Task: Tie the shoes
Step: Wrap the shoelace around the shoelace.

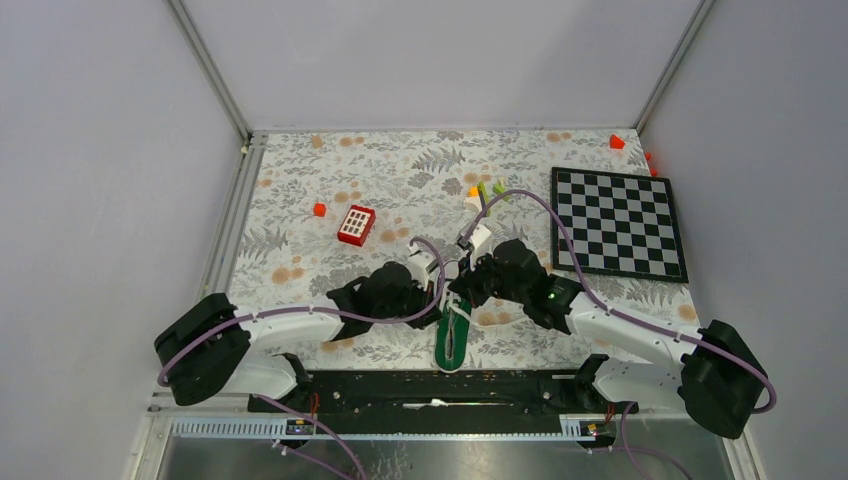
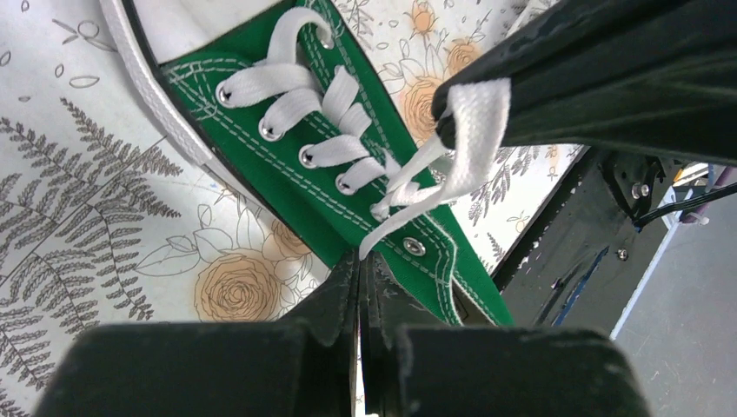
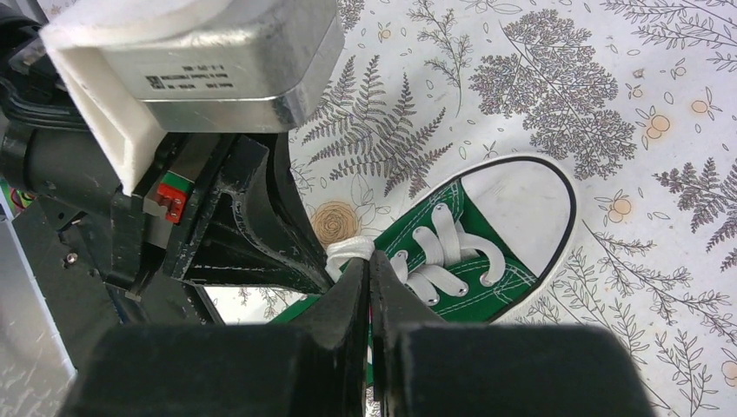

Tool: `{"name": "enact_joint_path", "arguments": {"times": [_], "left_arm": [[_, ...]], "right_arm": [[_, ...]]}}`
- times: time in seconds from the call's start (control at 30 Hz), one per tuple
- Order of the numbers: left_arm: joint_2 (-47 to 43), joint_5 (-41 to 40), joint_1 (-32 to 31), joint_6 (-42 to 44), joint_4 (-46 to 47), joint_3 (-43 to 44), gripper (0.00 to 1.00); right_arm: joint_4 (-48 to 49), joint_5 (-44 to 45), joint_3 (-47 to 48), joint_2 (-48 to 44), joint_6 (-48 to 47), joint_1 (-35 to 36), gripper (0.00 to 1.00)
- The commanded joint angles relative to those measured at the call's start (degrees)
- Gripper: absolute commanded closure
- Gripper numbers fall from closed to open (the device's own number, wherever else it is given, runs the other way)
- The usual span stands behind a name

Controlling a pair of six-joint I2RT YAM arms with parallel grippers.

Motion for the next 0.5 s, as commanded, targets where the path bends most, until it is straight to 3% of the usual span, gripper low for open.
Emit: {"name": "enact_joint_path", "arguments": {"times": [0.0,0.23,0.47], "left_arm": [[-2.6,0.7,-0.4,1.9,4.8,1.7,0.99],[-6.3,-0.2,-0.4,5.2,3.8,0.3,0.9],[-11.2,-1.9,-0.4,7.9,0.2,-0.4,0.57]], "right_arm": [[2.3,0.3,-0.3,-1.9,-0.1,-0.2,1.0],[4.4,-0.8,-1.3,-1.4,0.1,-0.2,1.0],[4.9,-1.0,-1.3,-1.3,0.3,-0.2,1.0]]}}
